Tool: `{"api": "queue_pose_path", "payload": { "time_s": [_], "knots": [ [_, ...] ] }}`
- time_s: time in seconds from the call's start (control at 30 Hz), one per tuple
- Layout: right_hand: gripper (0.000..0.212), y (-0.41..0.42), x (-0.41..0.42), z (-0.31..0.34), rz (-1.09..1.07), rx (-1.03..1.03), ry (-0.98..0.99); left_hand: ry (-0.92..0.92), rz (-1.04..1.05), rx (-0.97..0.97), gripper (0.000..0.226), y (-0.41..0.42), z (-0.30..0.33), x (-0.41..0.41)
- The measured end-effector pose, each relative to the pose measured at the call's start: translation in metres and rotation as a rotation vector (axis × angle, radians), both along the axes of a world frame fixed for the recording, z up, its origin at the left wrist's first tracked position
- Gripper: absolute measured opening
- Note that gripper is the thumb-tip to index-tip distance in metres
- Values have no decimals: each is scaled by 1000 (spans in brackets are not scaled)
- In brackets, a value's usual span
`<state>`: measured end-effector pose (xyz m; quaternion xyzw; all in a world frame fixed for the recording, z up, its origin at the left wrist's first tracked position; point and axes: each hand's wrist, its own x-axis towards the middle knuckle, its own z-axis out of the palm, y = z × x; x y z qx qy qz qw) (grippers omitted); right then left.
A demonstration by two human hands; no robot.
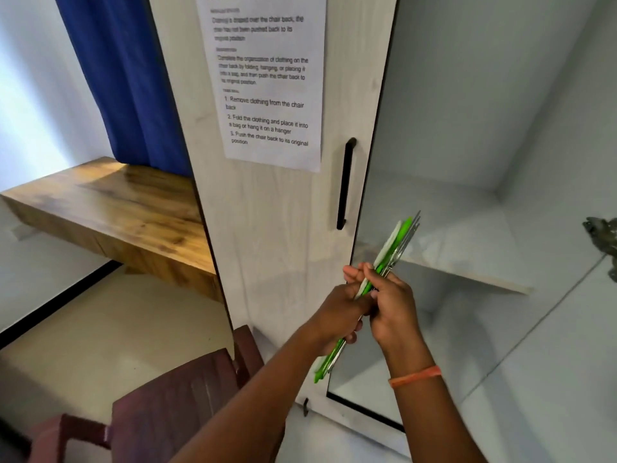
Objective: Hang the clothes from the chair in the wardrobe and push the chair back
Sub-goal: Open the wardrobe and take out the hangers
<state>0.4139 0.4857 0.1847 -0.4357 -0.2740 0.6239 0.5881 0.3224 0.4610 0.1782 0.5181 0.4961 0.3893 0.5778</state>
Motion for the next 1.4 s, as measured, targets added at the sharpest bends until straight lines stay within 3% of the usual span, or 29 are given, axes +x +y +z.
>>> {"api": "queue_pose_path", "payload": {
  "time_s": [0.33, 0.5, 0.8, 0.97, 1.27, 1.4],
  "knots": [
    [10, -150, -140, -14, 12, -58, -8, 35, 8, -50, 15, -157, -2, -131],
    [15, -210, -241, -20, 258, -91, -33, 54, 227, -107, 15, -228, -10, -228],
    [17, -307, -424, -51, 895, -152, -65, -42, 762, -128, 19, -363, -46, -388],
    [17, -384, -522, -74, 1145, -142, -122, 68, 946, -229, 12, -458, -56, -471],
    [16, -534, -706, -127, 1439, -36, -380, 92, 1195, -433, 16, -647, -90, -638],
    [23, -598, -776, -143, 1452, 52, -499, 55, 1379, -502, 18, -714, -110, -714]
  ]
}}
